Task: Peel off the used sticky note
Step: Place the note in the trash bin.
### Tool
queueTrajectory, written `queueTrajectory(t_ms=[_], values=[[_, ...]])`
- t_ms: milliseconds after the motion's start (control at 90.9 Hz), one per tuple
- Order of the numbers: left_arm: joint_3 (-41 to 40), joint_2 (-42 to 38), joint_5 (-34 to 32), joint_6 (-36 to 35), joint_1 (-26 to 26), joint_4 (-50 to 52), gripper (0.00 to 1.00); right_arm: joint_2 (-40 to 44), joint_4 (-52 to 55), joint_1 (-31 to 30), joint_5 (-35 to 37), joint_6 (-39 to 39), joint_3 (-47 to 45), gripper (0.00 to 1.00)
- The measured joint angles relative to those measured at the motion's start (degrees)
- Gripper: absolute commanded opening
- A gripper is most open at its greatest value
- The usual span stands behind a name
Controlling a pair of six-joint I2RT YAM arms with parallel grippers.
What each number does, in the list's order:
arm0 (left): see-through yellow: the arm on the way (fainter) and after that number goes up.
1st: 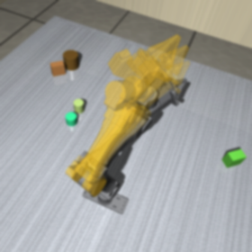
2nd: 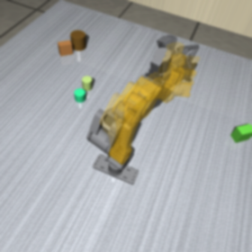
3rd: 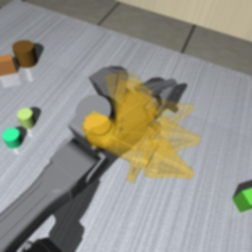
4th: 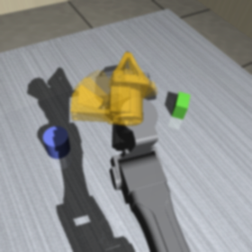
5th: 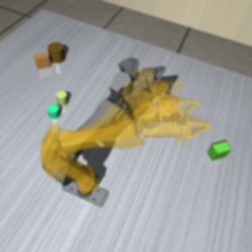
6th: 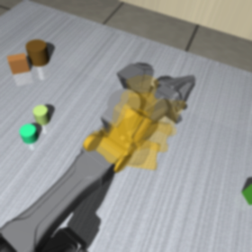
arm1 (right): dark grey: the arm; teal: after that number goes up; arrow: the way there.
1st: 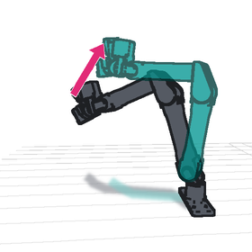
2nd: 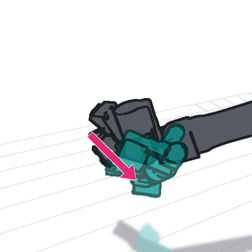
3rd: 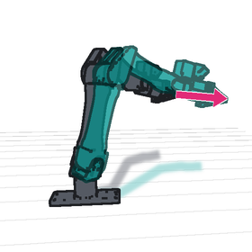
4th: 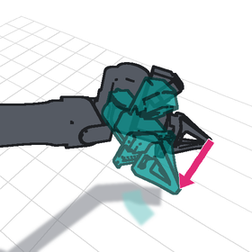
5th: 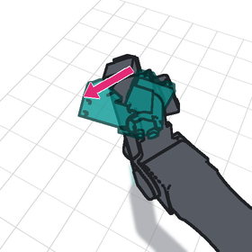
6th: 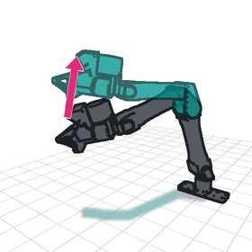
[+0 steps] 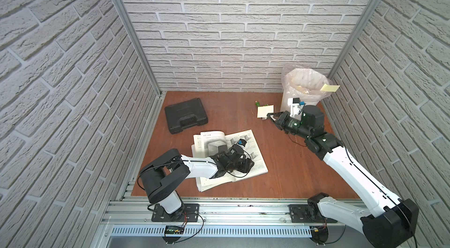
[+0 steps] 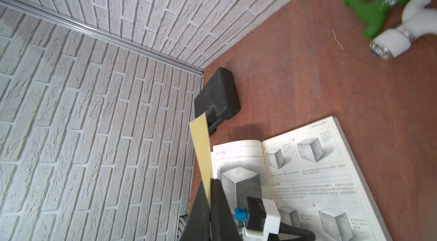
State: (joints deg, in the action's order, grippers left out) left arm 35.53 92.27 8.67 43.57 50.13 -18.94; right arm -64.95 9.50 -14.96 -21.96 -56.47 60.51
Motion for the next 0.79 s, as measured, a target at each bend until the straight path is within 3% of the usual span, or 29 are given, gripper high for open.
queueTrajectory(t_ms=[484, 792], values=[[-5.0, -5.8, 4.2, 0.0, 0.3, -1.2, 0.65, -20.7, 11.8, 24.1, -7.2, 7.2, 33.5, 0.03], [-7.3, -9.2, 4.2, 0.1, 0.0, -2.1, 0.65, -37.3, 19.0, 32.3, -7.8, 8.9, 48.9, 0.05]])
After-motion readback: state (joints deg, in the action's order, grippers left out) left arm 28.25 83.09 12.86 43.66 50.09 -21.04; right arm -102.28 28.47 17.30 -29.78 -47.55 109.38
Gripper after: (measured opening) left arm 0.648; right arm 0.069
